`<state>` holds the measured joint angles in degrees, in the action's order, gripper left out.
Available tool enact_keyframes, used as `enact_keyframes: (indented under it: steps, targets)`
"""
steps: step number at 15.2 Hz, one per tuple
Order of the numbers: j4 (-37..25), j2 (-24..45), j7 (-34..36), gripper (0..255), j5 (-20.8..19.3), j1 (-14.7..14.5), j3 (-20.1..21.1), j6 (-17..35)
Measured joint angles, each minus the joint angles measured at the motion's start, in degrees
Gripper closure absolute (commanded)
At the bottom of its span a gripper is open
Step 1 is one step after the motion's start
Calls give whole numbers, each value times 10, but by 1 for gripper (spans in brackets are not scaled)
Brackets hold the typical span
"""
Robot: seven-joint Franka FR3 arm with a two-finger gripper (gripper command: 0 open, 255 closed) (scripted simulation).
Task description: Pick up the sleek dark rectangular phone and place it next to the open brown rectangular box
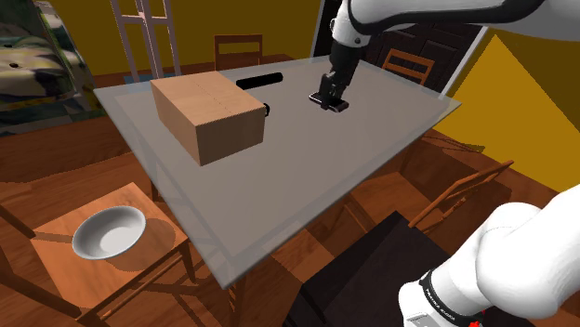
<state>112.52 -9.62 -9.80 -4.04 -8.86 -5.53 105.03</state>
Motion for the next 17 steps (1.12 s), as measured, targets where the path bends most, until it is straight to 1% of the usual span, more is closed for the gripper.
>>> enact_keyframes:
  steps: [5, 11, 13, 15, 17]
  targets:
    - [-36, 32, 64, 255, 5, -29, 37, -8]
    - [-99, 87, 140, 255, 6, -64, 79, -21]
    - [-131, 110, 165, 255, 4, -76, 91, -31]
    - [-175, 142, 186, 255, 1, -88, 101, -43]
    - [-199, 165, 212, 255, -2, -102, 113, -47]
